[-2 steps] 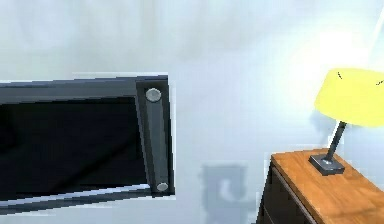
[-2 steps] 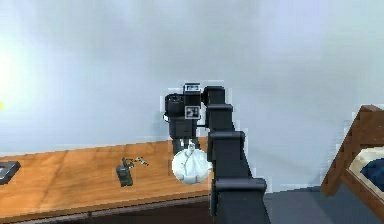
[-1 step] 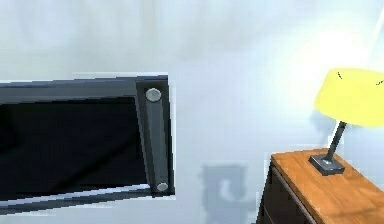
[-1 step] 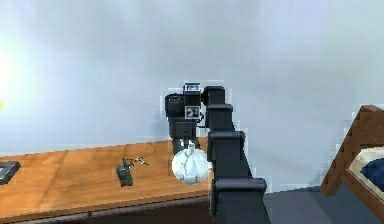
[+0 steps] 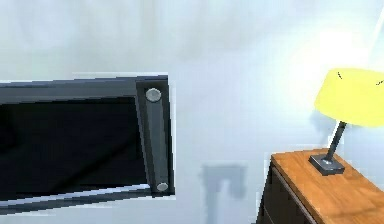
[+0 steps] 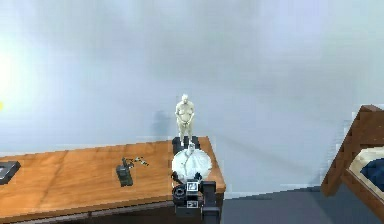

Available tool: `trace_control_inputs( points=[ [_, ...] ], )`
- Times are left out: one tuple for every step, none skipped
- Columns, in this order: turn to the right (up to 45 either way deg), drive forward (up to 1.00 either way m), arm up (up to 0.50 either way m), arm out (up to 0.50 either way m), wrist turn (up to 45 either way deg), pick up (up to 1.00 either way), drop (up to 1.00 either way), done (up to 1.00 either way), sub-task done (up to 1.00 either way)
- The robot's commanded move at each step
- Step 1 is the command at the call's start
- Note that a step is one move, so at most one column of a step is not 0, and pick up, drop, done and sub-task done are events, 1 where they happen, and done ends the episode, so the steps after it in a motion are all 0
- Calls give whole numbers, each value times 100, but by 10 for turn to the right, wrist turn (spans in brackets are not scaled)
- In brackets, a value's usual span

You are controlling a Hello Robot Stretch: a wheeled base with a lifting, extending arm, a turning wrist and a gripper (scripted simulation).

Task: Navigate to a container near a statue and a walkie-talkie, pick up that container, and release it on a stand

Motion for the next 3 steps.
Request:
trace_control_inputs(
  points=[
    [0,0,0,0,0,100,0,0,0],
    [0,0,10,0,0,0,0,0,0],
    [0,0,24,0,0,0,0,0,0]
  ],
)
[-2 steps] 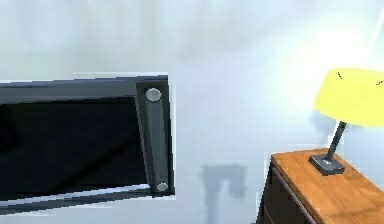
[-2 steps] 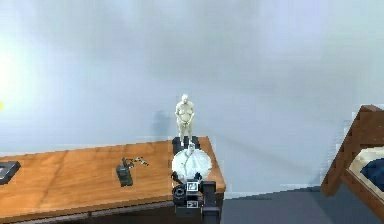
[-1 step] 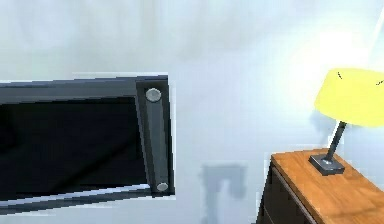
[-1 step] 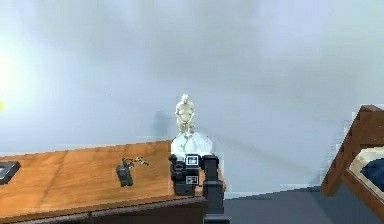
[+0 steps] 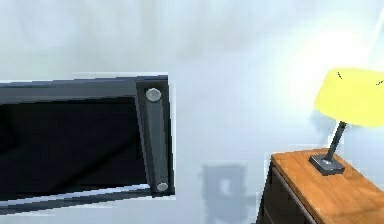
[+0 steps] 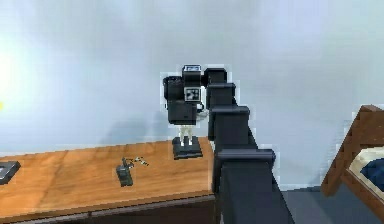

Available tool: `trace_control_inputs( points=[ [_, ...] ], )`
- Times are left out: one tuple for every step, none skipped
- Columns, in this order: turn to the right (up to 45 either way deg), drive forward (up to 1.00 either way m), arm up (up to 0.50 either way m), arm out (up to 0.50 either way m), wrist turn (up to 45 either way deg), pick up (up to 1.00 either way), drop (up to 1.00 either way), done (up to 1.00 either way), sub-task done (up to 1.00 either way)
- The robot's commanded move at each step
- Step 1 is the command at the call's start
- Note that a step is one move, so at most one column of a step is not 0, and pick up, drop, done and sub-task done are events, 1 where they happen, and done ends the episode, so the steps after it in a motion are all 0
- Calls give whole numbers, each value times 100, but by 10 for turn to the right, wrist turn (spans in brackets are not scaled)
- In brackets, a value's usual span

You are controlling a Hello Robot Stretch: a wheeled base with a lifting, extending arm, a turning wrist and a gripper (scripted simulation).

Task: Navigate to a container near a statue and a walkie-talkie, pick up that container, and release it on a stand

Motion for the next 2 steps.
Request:
trace_control_inputs(
  points=[
    [0,0,0,0,-450,0,0,0,0],
    [0,0,0,0,-450,0,0,0,0]
  ],
)
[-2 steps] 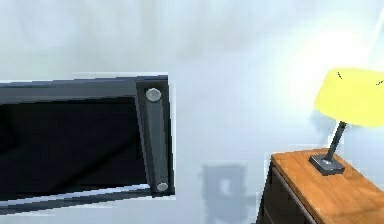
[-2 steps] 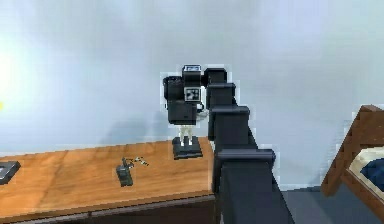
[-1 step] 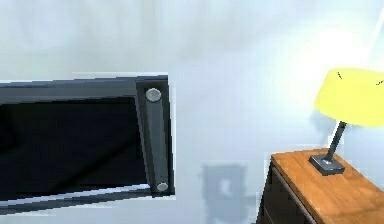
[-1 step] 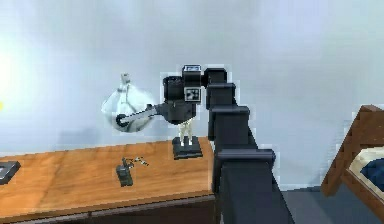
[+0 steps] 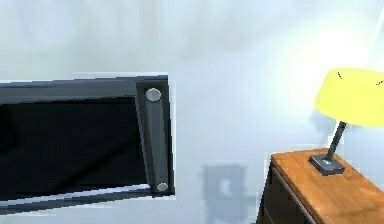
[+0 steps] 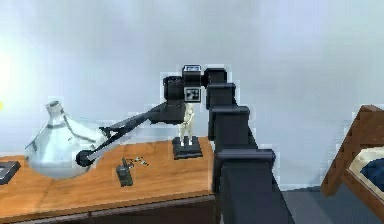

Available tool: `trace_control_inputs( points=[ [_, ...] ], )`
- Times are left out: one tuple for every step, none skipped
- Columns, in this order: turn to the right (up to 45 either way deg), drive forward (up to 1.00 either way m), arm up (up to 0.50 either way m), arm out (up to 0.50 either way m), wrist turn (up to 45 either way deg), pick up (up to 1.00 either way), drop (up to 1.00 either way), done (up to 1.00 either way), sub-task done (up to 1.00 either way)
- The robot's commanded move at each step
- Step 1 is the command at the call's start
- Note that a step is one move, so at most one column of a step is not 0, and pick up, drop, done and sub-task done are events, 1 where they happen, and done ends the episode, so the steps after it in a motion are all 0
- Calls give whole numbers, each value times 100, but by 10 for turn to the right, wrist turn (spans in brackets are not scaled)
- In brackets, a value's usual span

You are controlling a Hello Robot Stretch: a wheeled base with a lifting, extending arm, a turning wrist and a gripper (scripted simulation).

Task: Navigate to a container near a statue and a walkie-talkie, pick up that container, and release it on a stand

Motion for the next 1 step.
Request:
trace_control_inputs(
  points=[
    [0,0,0,0,-420,0,0,0,0]
  ],
)
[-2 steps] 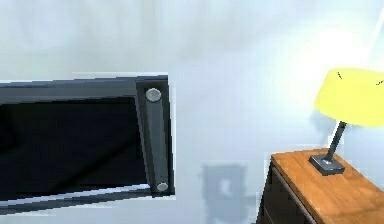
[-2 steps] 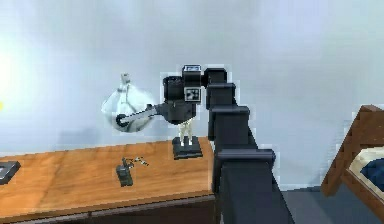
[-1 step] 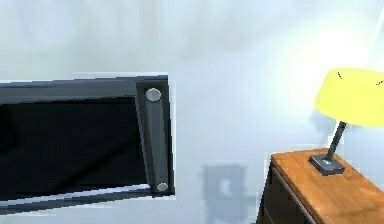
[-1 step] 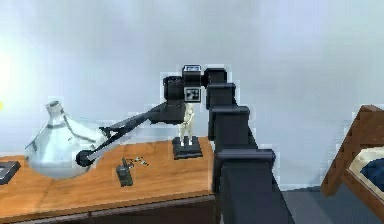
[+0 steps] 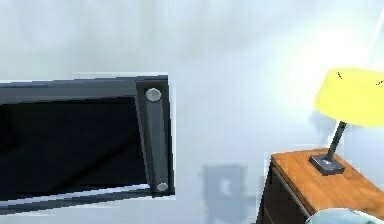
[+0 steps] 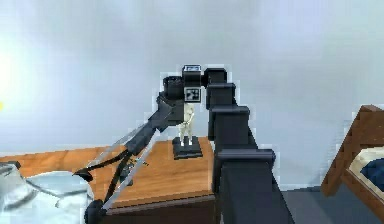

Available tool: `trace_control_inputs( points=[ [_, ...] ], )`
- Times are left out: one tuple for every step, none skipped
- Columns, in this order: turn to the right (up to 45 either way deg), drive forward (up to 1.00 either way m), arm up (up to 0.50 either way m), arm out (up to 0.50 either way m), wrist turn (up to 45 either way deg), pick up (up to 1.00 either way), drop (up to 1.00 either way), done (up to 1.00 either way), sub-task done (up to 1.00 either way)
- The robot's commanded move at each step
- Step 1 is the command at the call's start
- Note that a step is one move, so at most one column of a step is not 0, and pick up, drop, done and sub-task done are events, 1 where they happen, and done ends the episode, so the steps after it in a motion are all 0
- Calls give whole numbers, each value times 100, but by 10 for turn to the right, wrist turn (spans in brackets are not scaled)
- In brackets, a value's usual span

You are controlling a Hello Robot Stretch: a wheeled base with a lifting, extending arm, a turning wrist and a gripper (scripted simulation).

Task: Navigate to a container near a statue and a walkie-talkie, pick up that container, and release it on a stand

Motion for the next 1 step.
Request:
trace_control_inputs(
  points=[
    [0,0,0,-26,0,0,0,0,0]
  ],
)
